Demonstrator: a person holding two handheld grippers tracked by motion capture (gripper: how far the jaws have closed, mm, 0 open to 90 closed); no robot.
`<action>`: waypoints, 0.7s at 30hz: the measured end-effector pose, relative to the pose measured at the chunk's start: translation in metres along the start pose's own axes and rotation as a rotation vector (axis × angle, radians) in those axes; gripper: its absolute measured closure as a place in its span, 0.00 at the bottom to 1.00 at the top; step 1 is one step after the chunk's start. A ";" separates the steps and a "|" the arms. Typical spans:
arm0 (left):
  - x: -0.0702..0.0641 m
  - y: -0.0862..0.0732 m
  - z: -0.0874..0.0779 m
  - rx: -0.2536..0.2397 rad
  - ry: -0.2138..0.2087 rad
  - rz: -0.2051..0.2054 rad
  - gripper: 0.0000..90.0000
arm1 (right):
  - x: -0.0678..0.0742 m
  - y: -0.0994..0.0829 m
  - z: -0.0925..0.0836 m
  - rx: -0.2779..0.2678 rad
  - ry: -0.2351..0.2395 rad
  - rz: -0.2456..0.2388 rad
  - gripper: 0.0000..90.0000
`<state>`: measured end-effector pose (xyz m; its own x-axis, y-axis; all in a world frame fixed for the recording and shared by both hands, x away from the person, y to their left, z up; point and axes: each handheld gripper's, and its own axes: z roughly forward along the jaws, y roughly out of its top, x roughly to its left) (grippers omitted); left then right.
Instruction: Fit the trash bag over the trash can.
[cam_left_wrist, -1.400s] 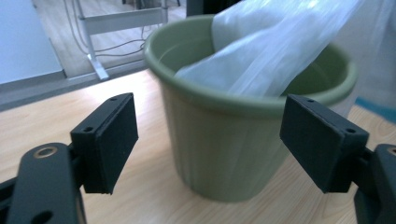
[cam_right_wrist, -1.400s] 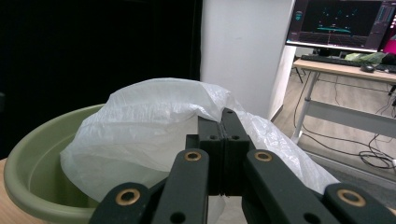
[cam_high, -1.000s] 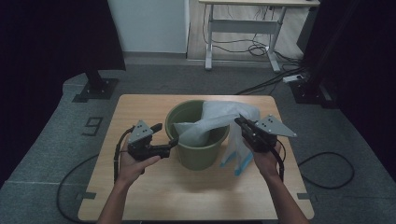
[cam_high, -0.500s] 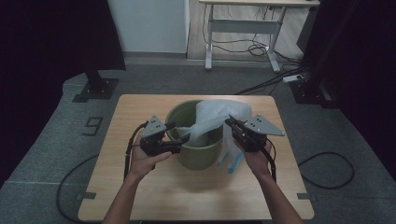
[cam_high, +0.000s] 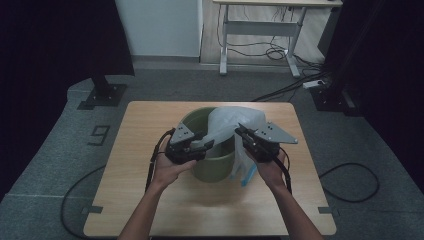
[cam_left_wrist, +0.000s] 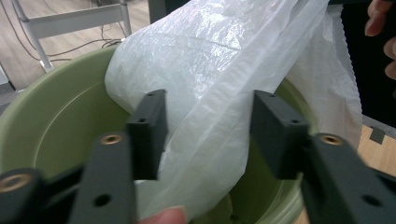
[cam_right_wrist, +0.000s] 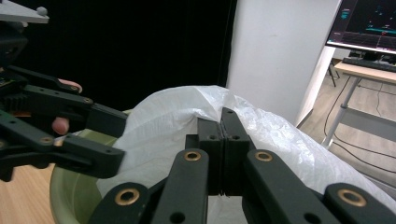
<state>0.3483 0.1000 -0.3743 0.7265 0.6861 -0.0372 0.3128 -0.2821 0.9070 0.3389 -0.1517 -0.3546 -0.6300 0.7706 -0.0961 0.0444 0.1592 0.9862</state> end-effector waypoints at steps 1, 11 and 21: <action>-0.001 0.000 0.001 0.003 -0.001 0.005 0.59 | 0.001 0.000 0.000 0.001 0.003 -0.001 0.98; -0.003 0.001 0.004 0.000 -0.019 -0.020 0.86 | 0.000 -0.002 0.001 0.003 0.015 -0.002 0.96; -0.001 0.001 0.009 0.010 -0.066 -0.059 1.00 | -0.001 -0.011 -0.008 0.017 0.020 0.012 0.69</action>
<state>0.3534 0.0926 -0.3768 0.7454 0.6560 -0.1184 0.3621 -0.2494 0.8981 0.3330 -0.1589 -0.3643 -0.6444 0.7604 -0.0812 0.0651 0.1604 0.9849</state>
